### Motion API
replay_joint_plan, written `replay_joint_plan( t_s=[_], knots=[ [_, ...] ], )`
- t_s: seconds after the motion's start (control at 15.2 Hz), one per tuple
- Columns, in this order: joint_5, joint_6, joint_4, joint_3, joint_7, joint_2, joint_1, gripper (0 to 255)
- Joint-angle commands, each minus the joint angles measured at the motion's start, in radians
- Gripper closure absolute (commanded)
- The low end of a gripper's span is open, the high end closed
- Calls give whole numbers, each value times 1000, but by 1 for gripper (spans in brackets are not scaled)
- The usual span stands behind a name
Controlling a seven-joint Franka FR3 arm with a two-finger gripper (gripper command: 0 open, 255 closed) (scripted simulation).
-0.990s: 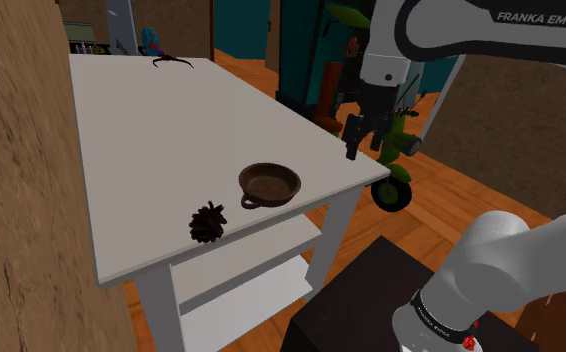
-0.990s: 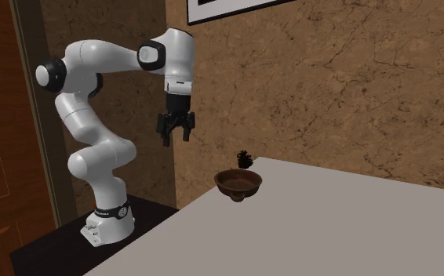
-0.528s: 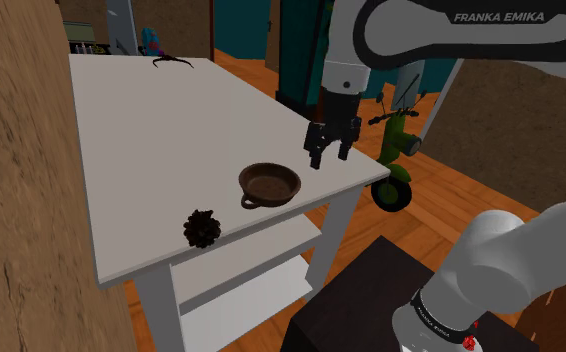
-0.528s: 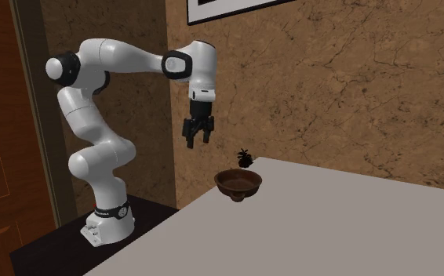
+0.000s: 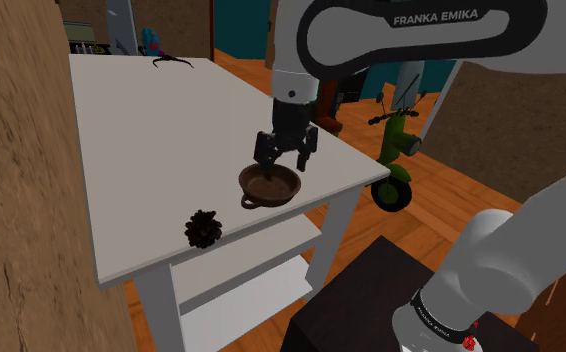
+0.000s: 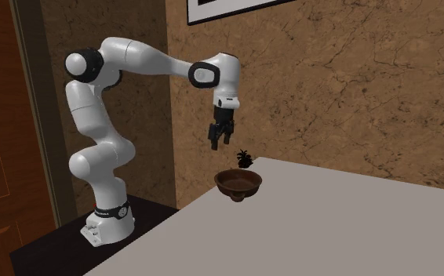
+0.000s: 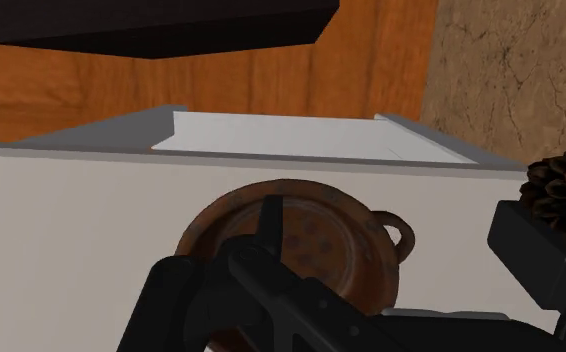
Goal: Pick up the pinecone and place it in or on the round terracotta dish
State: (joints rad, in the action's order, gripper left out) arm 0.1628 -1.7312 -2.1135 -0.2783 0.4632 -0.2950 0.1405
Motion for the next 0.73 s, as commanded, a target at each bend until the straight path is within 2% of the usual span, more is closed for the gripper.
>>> replay_joint_plan(
  t_s=[0.0, 0.66],
  knots=[
    [3, -21, 50, -28, 41, 67, 10, 0],
    [-60, -71, 363, -127, 235, 418, 83, 0]
  ],
)
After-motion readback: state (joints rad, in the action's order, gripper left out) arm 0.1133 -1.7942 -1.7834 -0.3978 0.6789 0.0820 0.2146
